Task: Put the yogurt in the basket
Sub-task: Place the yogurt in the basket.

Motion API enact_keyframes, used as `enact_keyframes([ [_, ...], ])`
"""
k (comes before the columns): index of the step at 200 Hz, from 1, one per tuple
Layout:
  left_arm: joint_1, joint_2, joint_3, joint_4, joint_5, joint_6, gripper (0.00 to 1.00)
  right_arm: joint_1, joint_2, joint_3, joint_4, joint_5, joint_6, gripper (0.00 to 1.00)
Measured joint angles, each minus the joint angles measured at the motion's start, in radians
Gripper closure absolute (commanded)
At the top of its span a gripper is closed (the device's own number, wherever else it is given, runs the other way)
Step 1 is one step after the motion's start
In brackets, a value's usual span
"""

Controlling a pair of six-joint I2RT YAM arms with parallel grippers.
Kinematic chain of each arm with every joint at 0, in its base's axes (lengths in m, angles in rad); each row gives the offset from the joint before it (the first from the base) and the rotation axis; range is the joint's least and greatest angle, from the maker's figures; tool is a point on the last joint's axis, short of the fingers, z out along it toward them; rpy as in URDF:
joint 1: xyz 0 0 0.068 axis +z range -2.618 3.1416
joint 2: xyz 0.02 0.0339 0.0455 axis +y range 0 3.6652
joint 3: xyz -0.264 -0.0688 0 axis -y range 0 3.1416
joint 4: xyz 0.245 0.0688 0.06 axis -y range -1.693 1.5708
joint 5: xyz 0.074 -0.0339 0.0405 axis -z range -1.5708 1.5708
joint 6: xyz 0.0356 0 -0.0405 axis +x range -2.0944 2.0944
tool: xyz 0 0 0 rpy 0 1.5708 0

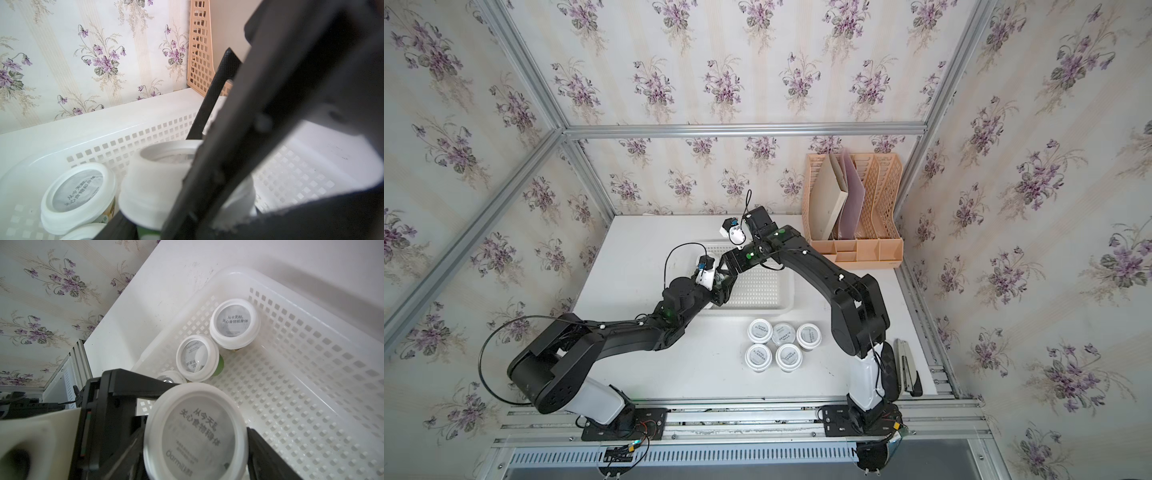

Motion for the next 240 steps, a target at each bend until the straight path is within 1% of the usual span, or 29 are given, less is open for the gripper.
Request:
enact_keyframes([
  [45, 0.0, 0.003, 0.0, 0.0, 0.0, 0.0, 0.3, 0.0, 0.0, -0.002, 0.0, -0.003, 0.0, 0.28],
  [56, 0.0, 0.003, 0.0, 0.0, 0.0, 0.0, 0.27, 0.002, 0.0, -0.002, 0.0, -0.004, 0.001, 0.28],
  [74, 0.0, 0.002, 0.0, 0.0, 0.006, 0.0, 0.18, 0.003, 0.0, -0.002, 0.0, -0.001, 0.001, 0.28],
  [96, -0.001, -0.012, -0.002, 0.0, 0.009, 0.0, 0.06, 0.005, 0.0, -0.003, 0.0, 0.021, 0.003, 0.29],
  [103, -0.001, -0.021, -0.003, -0.001, 0.014, 0.0, 0.0, 0.005, 0.0, -0.003, 0.0, 0.032, 0.003, 0.29],
  [131, -0.004, -0.091, -0.025, -0.008, 0.037, -0.014, 0.01, 0.003, 0.0, -0.005, 0.007, 0.089, 0.004, 0.29],
  [158, -0.016, -0.23, -0.071, -0.044, 0.046, -0.023, 0.01, 0.003, 0.001, -0.006, 0.028, 0.146, 0.003, 0.29],
  [181, -0.022, -0.381, -0.108, -0.096, 0.042, -0.034, 0.01, 0.003, 0.012, -0.004, 0.051, 0.199, 0.003, 0.29],
  [198, -0.024, -0.509, -0.116, -0.177, 0.028, -0.033, 0.01, 0.005, 0.024, -0.005, 0.073, 0.243, 0.003, 0.29],
  [216, -0.026, -0.648, -0.092, -0.287, 0.011, -0.033, 0.01, 0.015, 0.031, -0.023, 0.115, 0.301, 0.003, 0.29],
  [240, -0.026, -0.779, -0.059, -0.4, -0.008, -0.024, 0.01, 0.044, 0.037, -0.06, 0.179, 0.381, 0.0, 0.28],
])
